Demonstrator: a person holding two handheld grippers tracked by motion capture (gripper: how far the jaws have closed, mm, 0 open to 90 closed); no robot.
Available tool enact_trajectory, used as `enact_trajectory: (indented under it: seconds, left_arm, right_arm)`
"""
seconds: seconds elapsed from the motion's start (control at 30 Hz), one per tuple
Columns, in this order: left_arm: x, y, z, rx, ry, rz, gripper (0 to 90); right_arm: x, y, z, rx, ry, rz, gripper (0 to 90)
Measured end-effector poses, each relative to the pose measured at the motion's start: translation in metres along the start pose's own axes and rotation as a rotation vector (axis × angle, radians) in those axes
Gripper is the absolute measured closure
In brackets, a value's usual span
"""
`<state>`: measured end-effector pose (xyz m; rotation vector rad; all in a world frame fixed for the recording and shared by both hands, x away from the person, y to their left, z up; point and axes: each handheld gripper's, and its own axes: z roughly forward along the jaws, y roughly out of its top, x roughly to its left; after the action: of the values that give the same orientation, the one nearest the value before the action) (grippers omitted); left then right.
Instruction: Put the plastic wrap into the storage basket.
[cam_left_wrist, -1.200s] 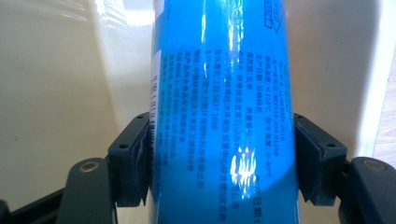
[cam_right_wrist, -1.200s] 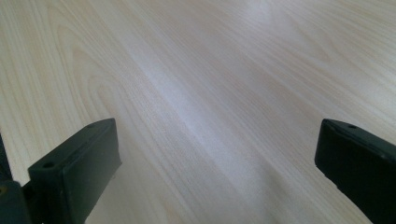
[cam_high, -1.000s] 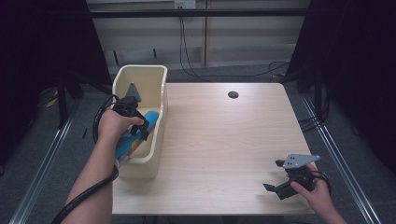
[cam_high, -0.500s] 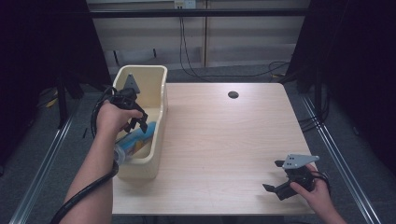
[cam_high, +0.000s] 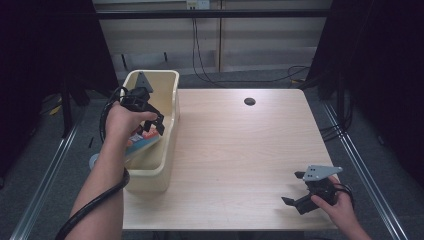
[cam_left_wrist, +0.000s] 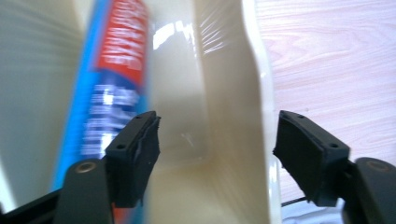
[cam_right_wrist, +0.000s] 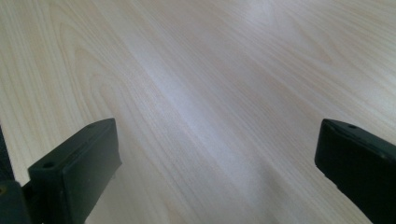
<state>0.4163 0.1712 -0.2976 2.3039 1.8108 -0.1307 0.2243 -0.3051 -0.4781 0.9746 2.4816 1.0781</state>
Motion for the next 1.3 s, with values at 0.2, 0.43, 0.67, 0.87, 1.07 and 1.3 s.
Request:
enact_trajectory:
  seconds: [0.2, 0.43, 0.67, 0.87, 1.07, 1.3]
  left_arm:
    - [-0.008, 0.001, 0.003, -0.03, -0.021, 0.021, 20.7]
    - [-0.016, -0.001, 0.005, -0.046, -0.042, 0.045, 15.8]
    - [-0.031, 0.0, 0.004, -0.087, -0.072, 0.096, 13.1]
    - [-0.046, 0.001, 0.008, -0.113, -0.099, 0.142, 12.2]
    - [-0.057, 0.001, 0.014, -0.114, -0.116, 0.171, 11.2]
    - [-0.067, 0.001, 0.021, -0.138, -0.132, 0.196, 11.1]
  right_arm:
    - [0.001, 0.001, 0.0, 0.0, 0.0, -0.002, 0.0]
    - [0.001, 0.004, 0.0, -0.005, 0.002, -0.008, 0.0]
    - [0.0, 0.003, -0.001, -0.01, -0.006, -0.004, 0.0]
    - [0.0, 0.003, -0.001, -0.01, -0.002, -0.005, 0.0]
    - [0.0, 0.003, -0.002, -0.011, -0.005, -0.005, 0.0]
    - [0.001, 0.003, -0.002, -0.011, -0.003, -0.007, 0.0]
